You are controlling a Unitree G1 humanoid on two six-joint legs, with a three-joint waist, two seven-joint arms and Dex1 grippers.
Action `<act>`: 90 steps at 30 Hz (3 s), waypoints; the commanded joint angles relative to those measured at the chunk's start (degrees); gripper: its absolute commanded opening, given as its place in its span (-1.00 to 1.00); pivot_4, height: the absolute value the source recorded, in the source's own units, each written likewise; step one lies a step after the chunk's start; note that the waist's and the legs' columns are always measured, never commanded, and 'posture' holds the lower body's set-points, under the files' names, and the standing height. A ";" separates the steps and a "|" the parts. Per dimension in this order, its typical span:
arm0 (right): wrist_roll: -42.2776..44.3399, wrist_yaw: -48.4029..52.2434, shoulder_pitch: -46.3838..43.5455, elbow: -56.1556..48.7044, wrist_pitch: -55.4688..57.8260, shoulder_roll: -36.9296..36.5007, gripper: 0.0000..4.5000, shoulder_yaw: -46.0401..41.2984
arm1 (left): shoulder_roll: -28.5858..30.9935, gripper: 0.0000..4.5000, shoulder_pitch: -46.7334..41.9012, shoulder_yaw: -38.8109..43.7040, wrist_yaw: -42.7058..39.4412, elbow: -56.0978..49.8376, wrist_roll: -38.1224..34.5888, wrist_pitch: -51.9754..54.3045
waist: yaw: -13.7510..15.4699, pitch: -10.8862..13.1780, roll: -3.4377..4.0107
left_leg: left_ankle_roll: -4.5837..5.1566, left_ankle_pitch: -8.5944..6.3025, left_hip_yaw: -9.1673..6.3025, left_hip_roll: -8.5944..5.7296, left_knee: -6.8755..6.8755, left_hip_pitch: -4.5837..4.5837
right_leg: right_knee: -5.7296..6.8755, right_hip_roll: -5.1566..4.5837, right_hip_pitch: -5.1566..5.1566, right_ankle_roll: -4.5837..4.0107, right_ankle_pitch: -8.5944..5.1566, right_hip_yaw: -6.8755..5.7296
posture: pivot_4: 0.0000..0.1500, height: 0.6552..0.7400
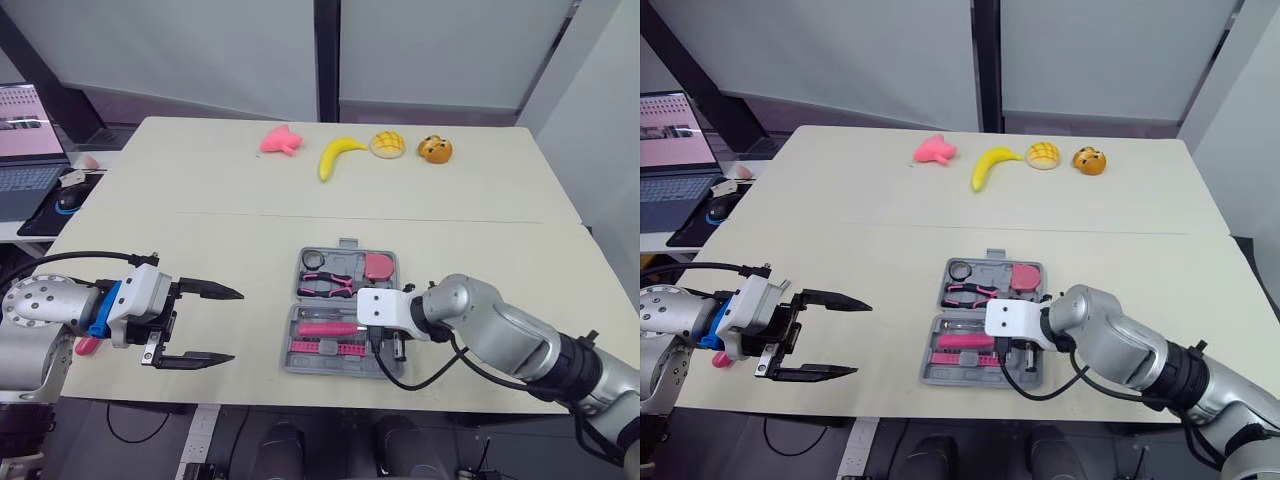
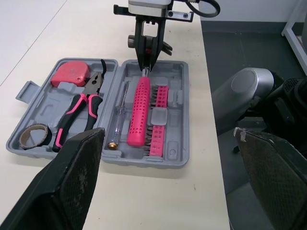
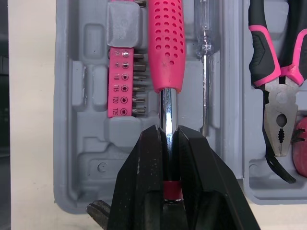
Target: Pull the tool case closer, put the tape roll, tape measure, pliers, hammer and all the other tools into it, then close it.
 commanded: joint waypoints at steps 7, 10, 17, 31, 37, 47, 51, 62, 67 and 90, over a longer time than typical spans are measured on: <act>-2.57 -0.50 -0.49 1.51 -3.21 1.74 -0.90 -0.01 | 0.62 1.00 1.57 -0.21 0.04 -2.78 0.45 -0.72 | -0.01 0.00 0.00 | 0.00 0.00 0.01 0.00 0.00 -0.01 | 0.03 0.01 -0.04 -0.02 0.01 0.01 | 1.00 1.00; -2.72 -0.40 -0.48 1.96 -3.74 2.29 -0.90 0.17 | 0.53 1.00 2.25 -0.09 0.31 -3.50 0.43 -0.60 | -0.01 0.00 0.00 | 0.00 0.00 0.02 0.00 0.00 -0.01 | 0.03 0.01 -0.04 -0.02 0.02 0.02 | 1.00 1.00; -3.36 -0.38 0.04 3.20 -4.76 3.34 -0.90 0.88 | 0.69 1.00 2.45 0.09 0.50 -3.49 0.52 -0.40 | -0.01 0.00 0.00 | 0.00 0.00 0.01 0.01 0.00 0.00 | 0.06 0.01 -0.04 -0.02 0.02 0.01 | 1.00 1.00; -5.95 -1.40 1.60 5.55 -6.26 5.52 -0.90 0.97 | 0.50 1.00 2.24 -0.36 0.54 -3.09 0.99 -0.47 | -0.02 0.00 0.00 | 0.00 0.00 0.01 0.01 0.00 0.00 | 0.09 0.02 -0.04 -0.03 0.02 0.01 | 1.00 1.00; -5.98 -1.18 1.93 5.64 -6.06 6.15 -0.90 0.36 | 0.54 1.00 3.06 -0.18 0.34 -3.06 1.14 -0.80 | -0.03 0.00 0.00 | 0.00 0.00 0.01 0.01 0.00 0.01 | 0.09 0.02 -0.05 -0.03 0.02 0.01 | 1.00 1.00; -6.85 -1.67 2.63 6.20 -7.53 6.78 -0.51 -0.27 | 0.41 1.00 3.78 -0.02 0.39 -2.90 1.41 -1.28 | -0.11 -0.01 -0.01 | 0.00 0.01 0.01 0.01 0.01 0.04 | 0.22 0.02 -0.06 -0.03 0.02 0.02 | 1.00 1.00; -6.17 -0.61 2.46 5.16 -8.60 5.43 -0.36 -1.92 | 0.17 1.00 3.99 -0.30 0.50 -2.98 1.53 -1.49 | -0.10 -0.01 -0.01 | 0.00 0.01 0.01 0.01 0.02 0.05 | 0.30 0.02 -0.08 -0.04 0.02 0.03 | 1.00 1.00; 4.39 1.88 9.27 8.27 -28.58 10.11 -0.45 -15.43 | -1.04 1.00 1.46 -1.91 0.94 -1.34 2.42 -3.06 | -0.07 -0.03 -0.05 | 0.00 0.01 0.00 0.01 0.02 0.05 | 0.33 0.02 -0.08 -0.04 0.02 0.01 | 1.00 1.00; 3.86 1.42 11.20 16.97 -38.57 12.78 -0.88 -16.70 | -1.15 1.00 0.49 -2.30 1.16 -0.71 2.51 -3.49 | -0.09 -0.04 -0.08 | 0.00 0.01 0.03 0.01 0.03 0.08 | 0.40 0.03 -0.07 -0.04 0.03 0.04 | 1.00 1.00; -10.46 2.82 13.01 27.83 -41.79 14.48 -0.97 -9.60 | -1.56 1.00 0.75 -2.64 2.25 -0.12 2.92 -4.33 | -0.07 -0.06 -0.09 | 0.00 0.01 0.02 0.00 0.02 0.12 | 0.44 0.05 -0.06 -0.05 0.03 0.05 | 1.00 1.00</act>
